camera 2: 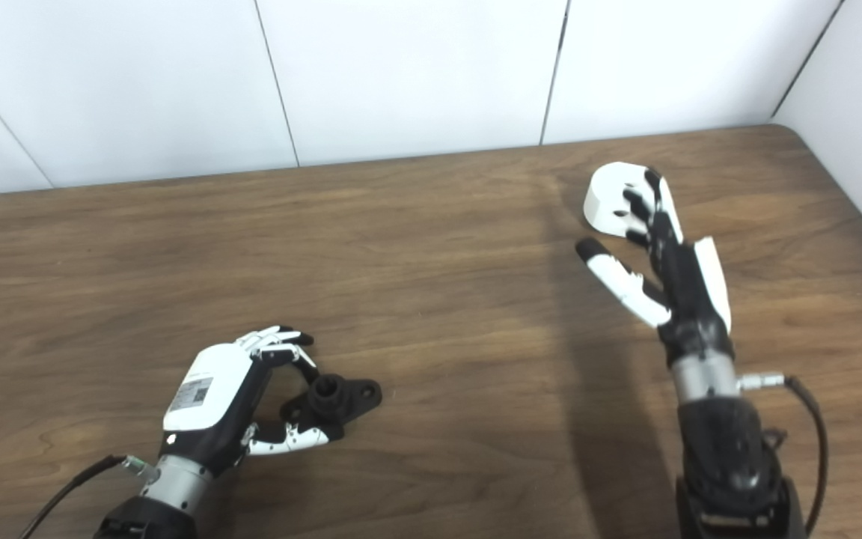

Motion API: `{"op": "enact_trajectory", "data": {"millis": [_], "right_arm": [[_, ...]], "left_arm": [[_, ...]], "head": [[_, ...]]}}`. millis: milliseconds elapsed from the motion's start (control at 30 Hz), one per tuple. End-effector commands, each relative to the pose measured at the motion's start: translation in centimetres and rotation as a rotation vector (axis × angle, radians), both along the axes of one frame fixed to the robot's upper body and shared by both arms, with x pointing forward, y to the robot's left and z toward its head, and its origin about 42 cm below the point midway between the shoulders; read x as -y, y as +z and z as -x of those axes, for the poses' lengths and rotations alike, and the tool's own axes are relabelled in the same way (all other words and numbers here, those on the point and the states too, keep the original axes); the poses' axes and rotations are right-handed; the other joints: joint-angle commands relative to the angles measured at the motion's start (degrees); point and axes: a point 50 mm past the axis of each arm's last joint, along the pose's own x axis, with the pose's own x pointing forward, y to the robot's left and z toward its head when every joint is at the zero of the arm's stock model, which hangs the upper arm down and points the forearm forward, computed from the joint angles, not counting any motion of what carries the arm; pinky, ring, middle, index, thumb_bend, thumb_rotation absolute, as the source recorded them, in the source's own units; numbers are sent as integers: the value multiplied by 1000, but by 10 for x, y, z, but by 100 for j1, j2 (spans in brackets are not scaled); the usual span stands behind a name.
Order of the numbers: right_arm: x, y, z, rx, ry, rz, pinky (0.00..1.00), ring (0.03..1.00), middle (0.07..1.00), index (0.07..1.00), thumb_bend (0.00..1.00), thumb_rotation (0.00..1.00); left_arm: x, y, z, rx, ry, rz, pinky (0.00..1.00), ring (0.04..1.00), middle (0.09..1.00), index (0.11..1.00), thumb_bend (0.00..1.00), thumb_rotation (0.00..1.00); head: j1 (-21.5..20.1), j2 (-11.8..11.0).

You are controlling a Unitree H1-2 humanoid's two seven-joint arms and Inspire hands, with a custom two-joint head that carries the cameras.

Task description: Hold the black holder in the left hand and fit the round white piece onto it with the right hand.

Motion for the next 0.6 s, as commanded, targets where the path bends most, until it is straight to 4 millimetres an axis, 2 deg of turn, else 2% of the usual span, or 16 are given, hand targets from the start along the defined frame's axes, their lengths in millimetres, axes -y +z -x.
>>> {"op": "enact_trajectory", "data": {"millis": [0, 67, 200, 300, 567], "right_arm": [[3, 21, -8, 73, -8, 56, 947, 952, 925, 993, 607, 569], [6, 29, -17, 75, -18, 79, 983, 959, 929, 990, 613, 551], [9, 40, -27, 76, -31, 145, 981, 958, 935, 984, 627, 543], [14, 50, -36, 70, -38, 210, 988, 958, 932, 982, 652, 500], [39, 75, -64, -22, -50, 431, 980, 993, 956, 958, 773, 447]], "left_arm": [[3, -20, 8, -93, -26, -42, 856, 870, 801, 486, 522, 47], [2, -22, 9, -98, -28, -43, 862, 872, 801, 486, 522, 46], [1, -26, 10, -97, -29, -47, 860, 867, 797, 486, 521, 46], [-1, -30, 10, -92, -29, -49, 852, 861, 792, 486, 522, 46], [-5, -33, 8, -89, -25, -41, 844, 860, 787, 485, 521, 47]], "head": [[-17, 2], [-146, -51], [-304, -112], [-367, -136], [-491, -175]]}}
